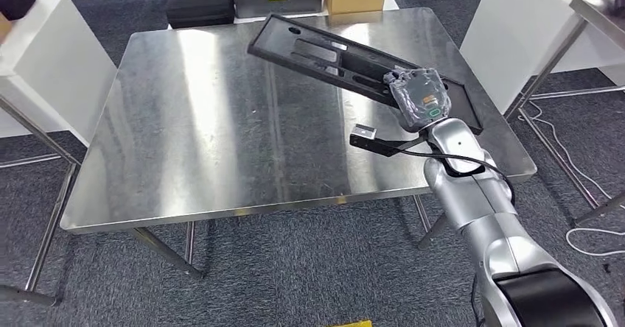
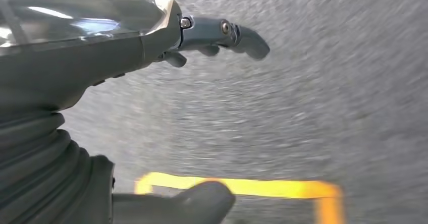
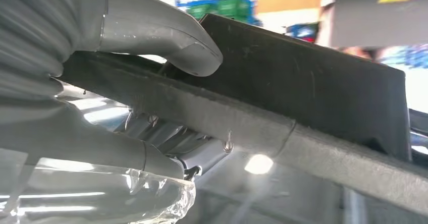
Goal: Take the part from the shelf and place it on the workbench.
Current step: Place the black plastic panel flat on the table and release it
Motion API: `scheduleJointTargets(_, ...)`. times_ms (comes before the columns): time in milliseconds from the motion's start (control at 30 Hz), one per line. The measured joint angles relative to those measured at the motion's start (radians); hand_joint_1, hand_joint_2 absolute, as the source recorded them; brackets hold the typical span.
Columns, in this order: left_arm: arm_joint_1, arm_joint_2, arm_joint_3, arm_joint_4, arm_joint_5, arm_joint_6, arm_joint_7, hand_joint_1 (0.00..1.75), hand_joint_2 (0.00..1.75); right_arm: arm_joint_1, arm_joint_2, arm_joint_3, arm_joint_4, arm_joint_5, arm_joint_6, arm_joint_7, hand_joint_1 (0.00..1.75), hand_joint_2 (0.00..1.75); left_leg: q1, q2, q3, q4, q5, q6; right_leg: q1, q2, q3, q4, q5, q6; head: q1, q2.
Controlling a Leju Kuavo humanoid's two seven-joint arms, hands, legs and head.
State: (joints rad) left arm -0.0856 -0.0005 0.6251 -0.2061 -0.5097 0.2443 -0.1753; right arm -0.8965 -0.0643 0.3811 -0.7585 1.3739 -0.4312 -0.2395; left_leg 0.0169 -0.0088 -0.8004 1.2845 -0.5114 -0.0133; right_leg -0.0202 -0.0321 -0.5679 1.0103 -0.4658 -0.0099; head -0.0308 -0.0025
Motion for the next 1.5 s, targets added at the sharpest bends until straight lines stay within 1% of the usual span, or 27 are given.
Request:
scheduleJointTargets(33,0.0,-0.002,0.016,-0.002,0.021,0.024,-0.065,0.0,1.75,-0.005,0.004,0.009,0.011,-0.001,0.001,-0.009,1.62,1.75,0.003,0.005,-0.006,0.006,0.008,-0.002,0.001,-0.011,0.001,0.0,-0.002,-0.001,0.0,0.0)
scheduleJointTargets(67,0.001,-0.003,0.032,-0.004,0.041,0.049,-0.133,0.0,1.75,-0.009,0.008,0.017,0.02,-0.005,0.0,-0.019,1.62,1.75,0.004,0.012,0.008,-0.025,0.032,-0.003,0.002,-0.023,0.004,0.0,-0.005,0.0,0.0,0.0)
scheduleJointTargets(100,0.001,-0.004,0.049,-0.007,0.059,0.072,-0.201,0.0,1.75,-0.013,0.01,0.024,0.029,-0.01,-0.002,-0.031,1.62,1.75,0.004,0.025,0.038,-0.084,0.064,-0.001,0.002,-0.034,0.007,0.001,-0.009,0.002,0.0,0.0)
scheduleJointTargets(167,0.0,-0.006,0.082,-0.012,0.082,0.1,-0.311,0.0,1.75,-0.026,0.013,0.037,0.048,-0.022,-0.012,-0.056,1.62,1.75,-0.005,0.071,0.105,-0.208,0.11,0.01,0.01,-0.055,0.014,0.001,-0.019,0.011,0.0,0.0)
scheduleJointTargets(200,0.0,-0.007,0.096,-0.014,0.09,0.093,-0.344,0.0,1.75,-0.035,0.016,0.045,0.059,-0.026,-0.018,-0.069,1.62,1.75,-0.01,0.084,0.122,-0.243,0.117,0.018,0.014,-0.065,0.017,0.001,-0.023,0.016,0.001,0.0)
scheduleJointTargets(233,0.001,-0.009,0.108,-0.014,0.095,0.077,-0.365,0.0,1.75,-0.044,0.02,0.055,0.072,-0.029,-0.026,-0.08,1.62,1.75,-0.015,0.087,0.128,-0.257,0.116,0.026,0.019,-0.076,0.02,-0.001,-0.026,0.021,0.002,0.0)
scheduleJointTargets(300,0.004,-0.011,0.128,-0.014,0.103,0.024,-0.39,0.0,1.75,-0.059,0.034,0.078,0.098,-0.03,-0.037,-0.1,1.62,1.75,-0.014,0.062,0.131,-0.265,0.118,0.038,0.023,-0.088,0.024,-0.004,-0.033,0.031,0.005,0.0)
scheduleJointTargets(333,0.005,-0.012,0.135,-0.014,0.103,0.005,-0.404,0.0,1.75,-0.066,0.04,0.089,0.109,-0.032,-0.042,-0.109,1.62,1.75,-0.012,0.051,0.135,-0.272,0.121,0.045,0.022,-0.074,0.023,0.004,-0.04,0.034,0.005,0.0)
scheduleJointTargets(367,0.004,-0.014,0.141,-0.014,0.102,-0.012,-0.417,0.0,1.75,-0.071,0.044,0.099,0.122,-0.035,-0.048,-0.12,1.62,1.75,-0.009,0.041,0.141,-0.279,0.124,0.052,0.021,-0.048,0.011,0.031,-0.054,0.034,0.005,0.0)
scheduleJointTargets(433,0.0,-0.016,0.15,-0.014,0.101,-0.032,-0.434,0.0,1.75,-0.081,0.044,0.115,0.155,-0.046,-0.062,-0.137,1.62,1.75,-0.006,0.017,0.146,-0.285,0.126,0.062,0.015,0.008,-0.046,0.147,-0.098,0.027,0.007,0.0)
scheduleJointTargets(467,-0.001,-0.016,0.155,-0.014,0.101,-0.036,-0.439,0.0,1.75,-0.084,0.043,0.123,0.173,-0.051,-0.068,-0.142,1.62,1.75,-0.006,0.004,0.147,-0.284,0.126,0.065,0.013,0.021,-0.086,0.216,-0.119,0.025,0.008,0.0)
scheduleJointTargets(500,-0.001,-0.017,0.159,-0.014,0.1,-0.035,-0.444,0.0,1.75,-0.085,0.041,0.131,0.188,-0.055,-0.071,-0.145,1.62,1.75,-0.006,-0.009,0.147,-0.284,0.125,0.065,0.01,0.025,-0.119,0.266,-0.13,0.028,0.009,0.0)
scheduleJointTargets(533,0.002,-0.017,0.163,-0.014,0.098,-0.031,-0.449,0.0,1.75,-0.086,0.04,0.137,0.202,-0.057,-0.074,-0.145,1.62,1.75,-0.005,-0.02,0.148,-0.283,0.125,0.065,0.008,0.027,-0.136,0.28,-0.124,0.035,0.009,0.0)
scheduleJointTargets(567,0.004,-0.018,0.166,-0.014,0.095,-0.024,-0.453,0.0,1.75,-0.088,0.038,0.143,0.213,-0.057,-0.08,-0.139,1.62,1.75,-0.005,-0.029,0.148,-0.282,0.124,0.064,0.005,0.028,-0.135,0.256,-0.103,0.045,0.009,0.0)
scheduleJointTargets(600,0.005,-0.018,0.168,-0.014,0.09,-0.015,-0.457,0.0,1.75,-0.092,0.037,0.148,0.223,-0.053,-0.087,-0.126,1.62,1.75,-0.004,-0.036,0.149,-0.279,0.122,0.061,0.002,0.028,-0.115,0.197,-0.07,0.057,0.009,0.0)
scheduleJointTargets(633,0.006,-0.018,0.171,-0.014,0.085,-0.004,-0.462,0.0,1.75,-0.099,0.036,0.153,0.235,-0.046,-0.094,-0.105,1.22,1.31,-0.004,-0.042,0.147,-0.274,0.119,0.057,-0.003,0.028,-0.09,0.127,-0.037,0.068,0.009,0.0)
scheduleJointTargets(667,0.007,-0.018,0.174,-0.014,0.078,0.006,-0.466,0.0,1.75,-0.109,0.034,0.16,0.249,-0.037,-0.1,-0.081,0.81,0.87,-0.006,-0.047,0.145,-0.268,0.115,0.051,-0.005,0.03,-0.066,0.072,-0.012,0.071,0.01,0.0)
scheduleJointTargets(700,0.007,-0.016,0.177,-0.014,0.073,0.015,-0.471,0.0,1.75,-0.118,0.03,0.166,0.264,-0.028,-0.104,-0.057,0.41,0.44,-0.008,-0.051,0.142,-0.262,0.111,0.046,-0.007,0.032,-0.05,0.034,0.003,0.068,0.009,0.0)
scheduleJointTargets(733,0.009,-0.015,0.179,-0.014,0.069,0.021,-0.474,0.0,1.75,-0.126,0.025,0.171,0.278,-0.022,-0.104,-0.039,0.0,0.0,-0.01,-0.052,0.139,-0.257,0.108,0.048,-0.008,0.033,-0.043,0.02,0.009,0.063,0.01,0.0)
scheduleJointTargets(767,0.011,-0.013,0.18,-0.014,0.064,0.023,-0.477,0.0,1.75,-0.132,0.019,0.175,0.291,-0.02,-0.103,-0.027,0.0,0.0,-0.011,-0.053,0.138,-0.255,0.106,0.054,-0.006,0.035,-0.04,0.019,0.011,0.056,0.009,0.0)
scheduleJointTargets(833,0.016,-0.009,0.182,-0.014,0.056,0.021,-0.476,0.0,1.75,-0.142,0.006,0.178,0.312,-0.019,-0.1,-0.015,0.0,0.0,-0.01,-0.05,0.139,-0.256,0.107,0.069,-0.005,0.037,-0.04,0.018,0.013,0.052,0.009,0.0)
scheduleJointTargets(867,0.018,-0.008,0.183,-0.014,0.05,0.02,-0.474,0.0,1.75,-0.146,-0.002,0.178,0.323,-0.017,-0.099,-0.012,0.0,0.0,-0.01,-0.048,0.14,-0.257,0.108,0.07,-0.003,0.039,-0.04,0.018,0.014,0.051,0.009,0.0)
scheduleJointTargets(1000,0.018,-0.005,0.183,-0.014,0.029,0.004,-0.468,0.0,0.0,-0.158,-0.026,0.184,0.354,-0.012,-0.099,-0.002,0.0,0.0,-0.008,-0.041,0.145,-0.261,0.108,0.069,0.001,0.046,-0.04,0.019,0.014,0.049,0.009,0.0)
scheduleJointTargets(1067,0.018,-0.005,0.183,-0.014,0.028,-0.002,-0.463,0.0,0.0,-0.162,-0.033,0.186,0.362,-0.013,-0.099,0.002,0.0,0.0,-0.007,-0.039,0.146,-0.261,0.108,0.066,0.003,0.047,-0.04,0.019,0.014,0.047,0.009,0.0)
scheduleJointTargets(1200,0.018,-0.005,0.188,-0.014,0.034,0.006,-0.456,0.0,0.0,-0.168,-0.042,0.189,0.372,-0.012,-0.099,0.003,0.0,0.0,-0.005,-0.036,0.146,-0.262,0.106,0.043,0.006,0.047,-0.04,0.02,0.013,0.043,0.01,0.0)
scheduleJointTargets(1267,0.017,-0.005,0.193,-0.014,0.037,0.015,-0.454,0.0,0.0,-0.17,-0.043,0.191,0.376,-0.009,-0.098,-0.001,0.0,0.0,-0.005,-0.035,0.146,-0.262,0.106,0.036,0.007,0.047,-0.04,0.02,0.013,0.04,0.01,0.0)
scheduleJointTargets(1500,0.017,-0.004,0.206,-0.014,0.037,0.035,-0.449,0.0,0.0,-0.182,-0.037,0.197,0.386,0.004,-0.09,-0.01,0.0,0.0,-0.012,-0.035,0.146,-0.262,0.106,0.035,0.006,0.047,-0.04,0.019,0.013,0.039,0.01,0.0)
